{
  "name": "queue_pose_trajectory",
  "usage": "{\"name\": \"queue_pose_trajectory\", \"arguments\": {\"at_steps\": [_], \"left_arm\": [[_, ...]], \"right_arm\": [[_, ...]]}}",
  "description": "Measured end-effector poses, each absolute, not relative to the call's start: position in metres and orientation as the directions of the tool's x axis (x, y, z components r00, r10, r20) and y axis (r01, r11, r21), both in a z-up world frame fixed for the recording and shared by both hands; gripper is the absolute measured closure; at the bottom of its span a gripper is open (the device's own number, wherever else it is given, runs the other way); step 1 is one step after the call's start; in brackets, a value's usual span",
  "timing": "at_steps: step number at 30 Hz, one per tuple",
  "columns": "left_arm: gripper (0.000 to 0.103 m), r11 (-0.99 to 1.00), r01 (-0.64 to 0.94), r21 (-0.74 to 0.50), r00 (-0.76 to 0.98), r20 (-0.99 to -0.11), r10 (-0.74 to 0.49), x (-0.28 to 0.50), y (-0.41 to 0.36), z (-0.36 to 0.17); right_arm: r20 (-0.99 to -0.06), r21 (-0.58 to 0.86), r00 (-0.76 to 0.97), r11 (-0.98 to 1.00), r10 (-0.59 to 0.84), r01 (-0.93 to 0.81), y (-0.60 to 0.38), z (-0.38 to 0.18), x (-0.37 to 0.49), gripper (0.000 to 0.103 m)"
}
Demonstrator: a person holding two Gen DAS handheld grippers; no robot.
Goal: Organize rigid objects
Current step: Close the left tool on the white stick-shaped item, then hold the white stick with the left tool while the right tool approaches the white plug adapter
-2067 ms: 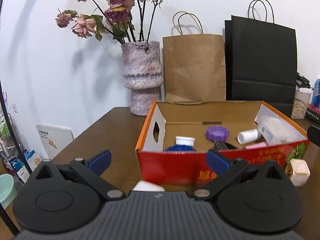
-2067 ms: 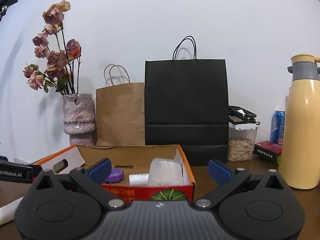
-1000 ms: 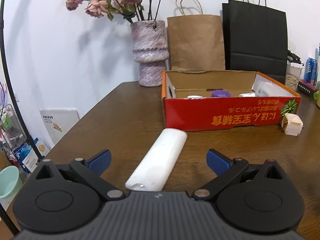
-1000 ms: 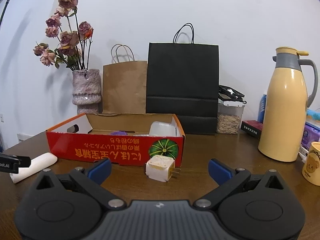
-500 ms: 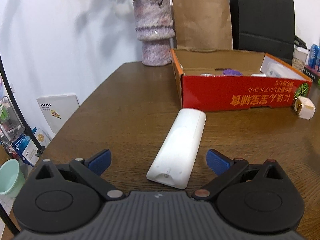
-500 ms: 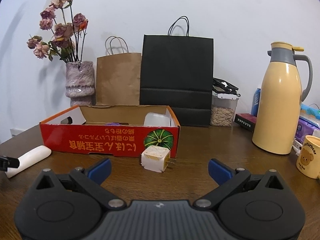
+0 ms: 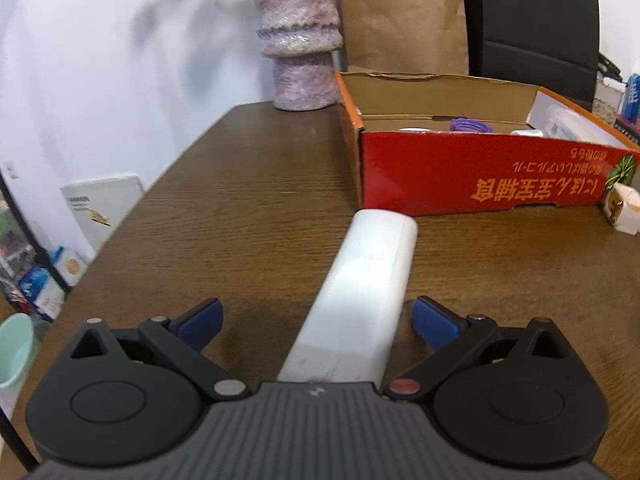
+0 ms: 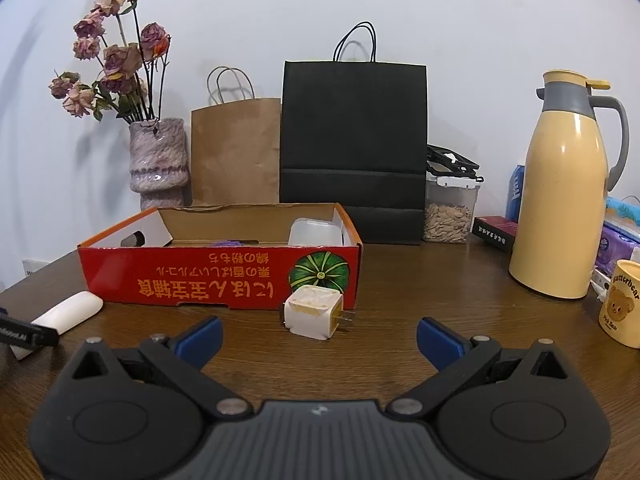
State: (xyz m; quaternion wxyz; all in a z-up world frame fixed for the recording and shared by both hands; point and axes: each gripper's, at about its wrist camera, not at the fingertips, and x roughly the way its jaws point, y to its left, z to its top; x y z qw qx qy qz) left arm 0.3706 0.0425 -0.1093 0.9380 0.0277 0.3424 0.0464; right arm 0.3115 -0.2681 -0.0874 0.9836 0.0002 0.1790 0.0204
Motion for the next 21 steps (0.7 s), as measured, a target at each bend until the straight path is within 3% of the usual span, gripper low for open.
{"name": "queue_pose_trajectory", "arguments": {"at_steps": [2, 4, 7, 21], "left_arm": [[0.01, 0.999, -0.036, 0.04, 0.76, -0.647, 0.053, 0.374, 0.044, -0.109], [0.031, 1.0, -0.009, 0.021, 0.766, -0.643, 0.02, 0.373, 0.042, -0.107], [0.051, 0.999, 0.017, 0.03, 0.776, -0.631, 0.006, 0.369, 0.035, -0.106], [0.056, 0.998, 0.029, 0.064, 0.824, -0.567, 0.012, 0.357, 0.02, -0.096]], "right_arm": [[-0.354, 0.007, 0.934, 0.999, 0.04, -0.04, -0.268, -0.088, 0.311, 0.0], [-0.356, 0.008, 0.933, 0.999, 0.04, -0.04, -0.268, -0.088, 0.312, 0.0], [-0.36, 0.011, 0.932, 0.999, 0.04, -0.039, -0.268, -0.088, 0.313, 0.0], [-0.357, 0.011, 0.933, 0.999, 0.043, -0.042, -0.265, -0.088, 0.313, 0.0]]}}
